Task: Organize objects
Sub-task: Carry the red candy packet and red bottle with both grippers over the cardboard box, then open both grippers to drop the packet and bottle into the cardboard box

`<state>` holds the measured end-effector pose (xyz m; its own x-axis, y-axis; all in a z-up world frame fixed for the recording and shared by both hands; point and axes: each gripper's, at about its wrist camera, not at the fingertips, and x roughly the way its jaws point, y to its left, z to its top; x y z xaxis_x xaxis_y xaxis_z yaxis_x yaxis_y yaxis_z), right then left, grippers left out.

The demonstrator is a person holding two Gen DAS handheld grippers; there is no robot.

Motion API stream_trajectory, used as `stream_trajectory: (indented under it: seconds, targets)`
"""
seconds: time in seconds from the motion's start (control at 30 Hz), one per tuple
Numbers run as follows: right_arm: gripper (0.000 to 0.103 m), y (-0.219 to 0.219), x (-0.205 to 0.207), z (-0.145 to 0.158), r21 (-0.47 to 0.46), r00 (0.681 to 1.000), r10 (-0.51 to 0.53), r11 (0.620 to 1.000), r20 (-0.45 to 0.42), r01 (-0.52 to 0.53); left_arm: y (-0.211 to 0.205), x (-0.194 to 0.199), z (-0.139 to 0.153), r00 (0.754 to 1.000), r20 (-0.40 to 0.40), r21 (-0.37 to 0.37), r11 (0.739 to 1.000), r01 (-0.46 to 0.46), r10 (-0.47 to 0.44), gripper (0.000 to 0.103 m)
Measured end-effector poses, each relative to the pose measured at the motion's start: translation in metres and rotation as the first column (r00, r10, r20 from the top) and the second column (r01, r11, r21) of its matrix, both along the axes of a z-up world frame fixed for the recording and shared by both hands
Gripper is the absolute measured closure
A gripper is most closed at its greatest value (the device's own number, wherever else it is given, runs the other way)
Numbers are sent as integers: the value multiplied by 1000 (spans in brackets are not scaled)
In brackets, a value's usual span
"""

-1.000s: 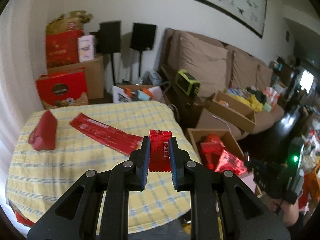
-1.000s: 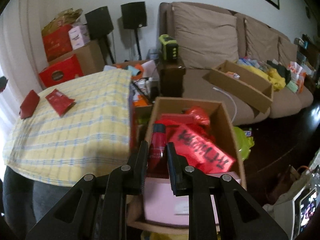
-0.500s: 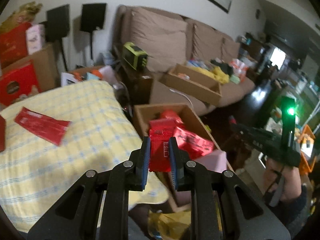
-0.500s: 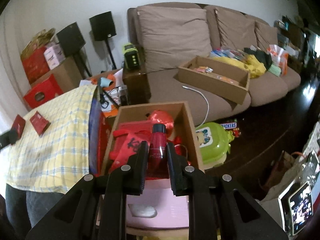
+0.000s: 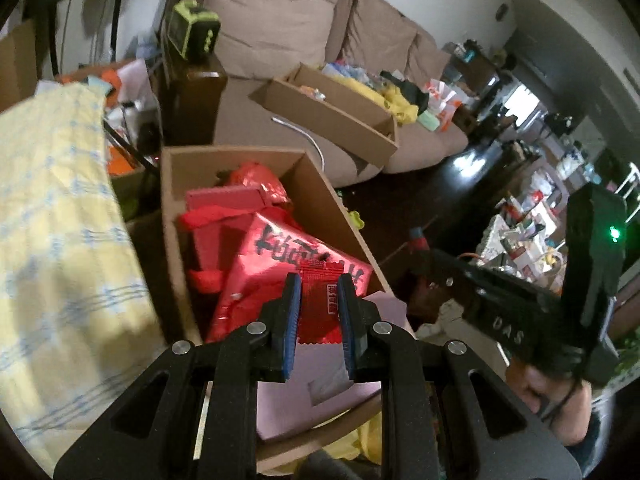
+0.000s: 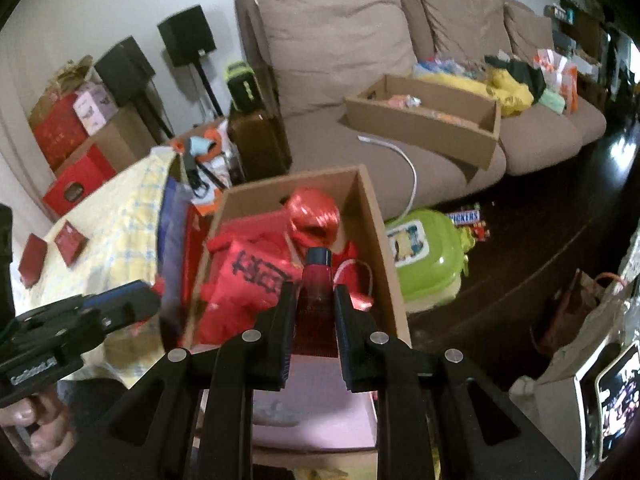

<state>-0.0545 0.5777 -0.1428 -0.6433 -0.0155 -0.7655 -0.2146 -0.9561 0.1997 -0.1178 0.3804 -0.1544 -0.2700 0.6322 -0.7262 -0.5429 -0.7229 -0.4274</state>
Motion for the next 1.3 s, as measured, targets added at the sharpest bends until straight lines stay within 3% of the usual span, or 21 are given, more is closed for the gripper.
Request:
stream_trajectory:
  seconds: [0.13, 0.33, 0.47, 0.7, 0.9, 0.93, 0.97, 1.03, 1.1, 1.3]
  targets:
    - [85, 3, 0, -9, -24, 1000, -7, 1000, 13, 8, 12, 0, -13, 998, 55, 53, 998, 37, -40, 86]
    - [85, 4, -4, -22, -39, 998, -30, 999, 57, 32, 25, 2, -22, 999, -39, -59, 998, 11, -13, 86]
    - [85, 4, -5, -25, -41, 998, -29, 999, 62, 32, 25, 4, -26, 999, -49, -80, 997, 7, -11, 86]
    - [85, 1, -7, -29, -50, 997, -21, 998, 75, 25, 23, 1, -26, 999, -31, -67, 998, 5, -7, 86]
    - [83, 6, -6, -31, -91, 997, -37, 995, 74, 44, 16, -2, -28, 999, 42, -40, 999, 4, -2, 86]
    - [83, 7, -6, -31, -101, 996, -40, 994, 76, 47, 16, -3, -28, 998, 56, -38, 999, 3, -1, 83]
    - [82, 7, -6, -32, -107, 996, -46, 993, 82, 54, 16, -4, -29, 998, 69, -39, 999, 5, -3, 72]
    - [60, 8, -6, -32, -100, 994, -69, 992, 86, 78, 13, -6, -28, 997, 81, -57, 998, -14, 18, 54]
    - [51, 11, -4, -29, -101, 993, -97, 989, 72, 104, 6, -6, -25, 997, 71, -51, 998, -38, 41, 52]
    - [51, 23, 1, -27, -126, 986, -153, 979, 68, 161, -28, -10, -10, 994, 36, -30, 995, -98, 99, 46]
